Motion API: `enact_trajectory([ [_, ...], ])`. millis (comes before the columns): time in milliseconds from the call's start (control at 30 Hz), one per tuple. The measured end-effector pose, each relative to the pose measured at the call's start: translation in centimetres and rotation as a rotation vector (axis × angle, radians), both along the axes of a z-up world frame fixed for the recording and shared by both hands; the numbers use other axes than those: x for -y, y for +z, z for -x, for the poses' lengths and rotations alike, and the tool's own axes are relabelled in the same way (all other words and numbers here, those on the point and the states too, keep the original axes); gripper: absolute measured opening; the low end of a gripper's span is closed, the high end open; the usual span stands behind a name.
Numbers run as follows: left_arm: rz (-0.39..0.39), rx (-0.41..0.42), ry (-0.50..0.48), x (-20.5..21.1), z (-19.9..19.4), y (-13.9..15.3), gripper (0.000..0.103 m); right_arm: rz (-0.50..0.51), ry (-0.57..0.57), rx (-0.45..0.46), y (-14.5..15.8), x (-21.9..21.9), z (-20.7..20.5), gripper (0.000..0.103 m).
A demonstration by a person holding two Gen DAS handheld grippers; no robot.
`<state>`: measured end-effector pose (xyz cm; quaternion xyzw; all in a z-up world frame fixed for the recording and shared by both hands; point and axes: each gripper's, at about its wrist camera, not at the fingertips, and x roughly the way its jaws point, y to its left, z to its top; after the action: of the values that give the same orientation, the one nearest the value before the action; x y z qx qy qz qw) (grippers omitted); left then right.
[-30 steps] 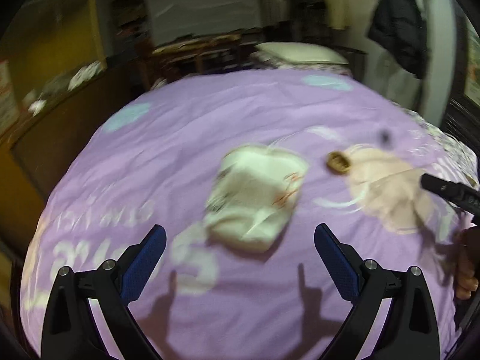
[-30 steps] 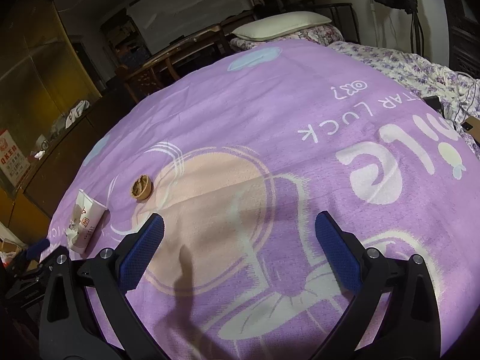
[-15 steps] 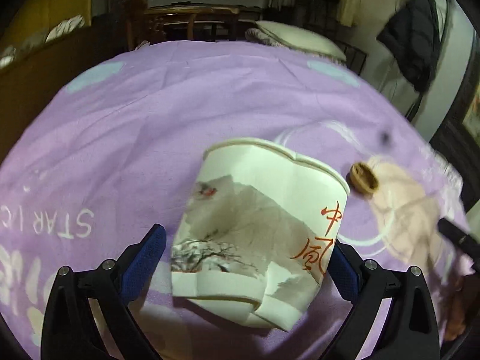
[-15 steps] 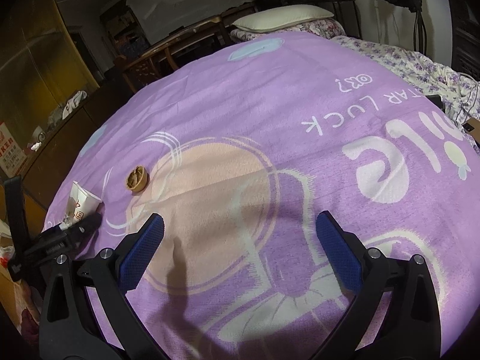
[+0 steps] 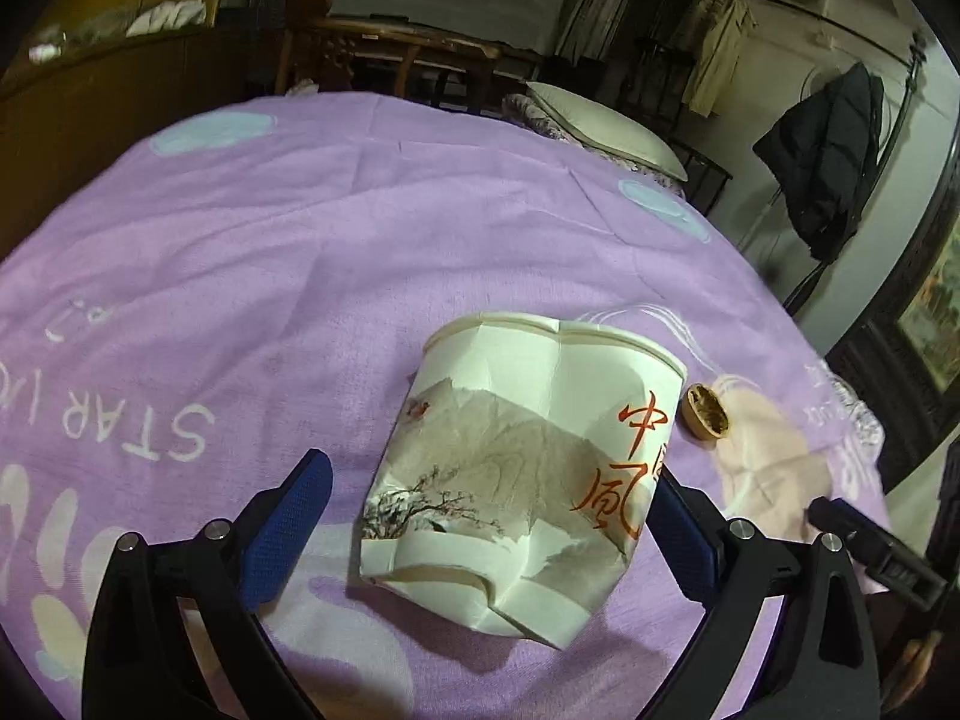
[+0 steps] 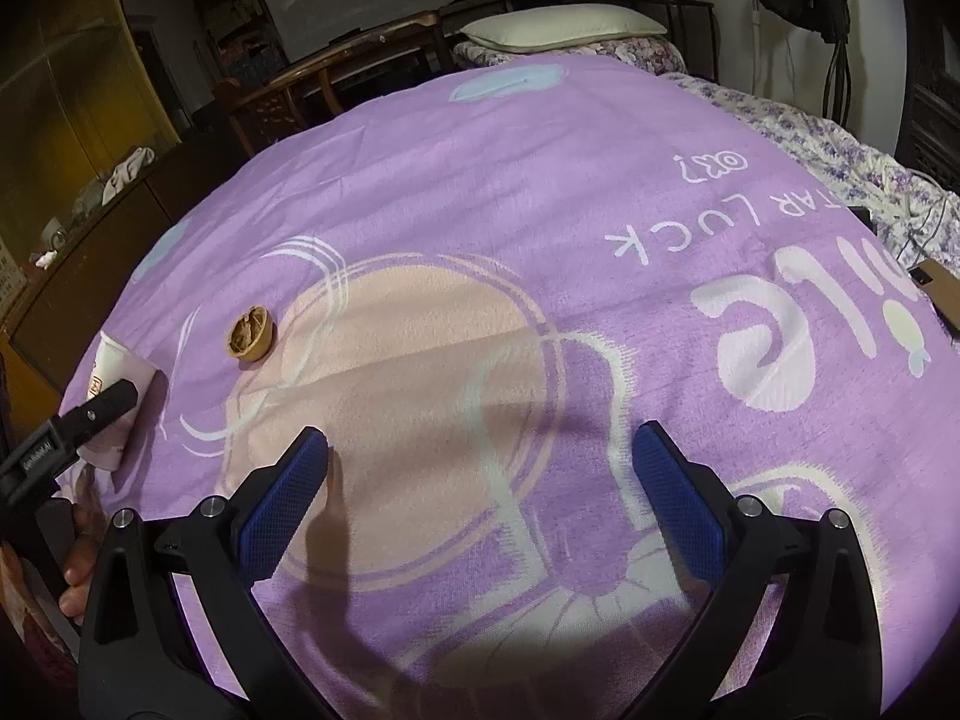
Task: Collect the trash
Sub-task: 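Move the left tool to the white paper cup while the right tool approaches the walnut shell, then grasp the white paper cup with the left tool while the right tool grasps the walnut shell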
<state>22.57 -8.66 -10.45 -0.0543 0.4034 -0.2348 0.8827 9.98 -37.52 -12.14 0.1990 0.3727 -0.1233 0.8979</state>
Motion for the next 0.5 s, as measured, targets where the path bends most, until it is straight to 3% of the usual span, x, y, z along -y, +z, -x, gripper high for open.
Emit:
enact_trajectory([
  [100, 0.027, 0.001, -0.036, 0.2, 0.2, 0.2, 0.097, 0.009, 0.000, -0.006, 0.0, -0.1, 0.0, 0.097],
  [233, -0.001, 0.015, -0.108, 1.6, 0.8, 0.3, 0.097, 0.025, 0.000, -0.018, -0.1, -0.3, 0.0, 0.097],
  [467, 0.016, 0.006, -0.063, 1.3, 0.2, 0.2, 0.097, 0.030, -0.001, -0.023, 0.0, -0.5, -0.2, 0.098],
  [500, 0.020, 0.007, -0.056, 1.1, 0.1, 0.2, 0.090, 0.030, -0.001, -0.023, 0.0, -0.5, -0.1, 0.097],
])
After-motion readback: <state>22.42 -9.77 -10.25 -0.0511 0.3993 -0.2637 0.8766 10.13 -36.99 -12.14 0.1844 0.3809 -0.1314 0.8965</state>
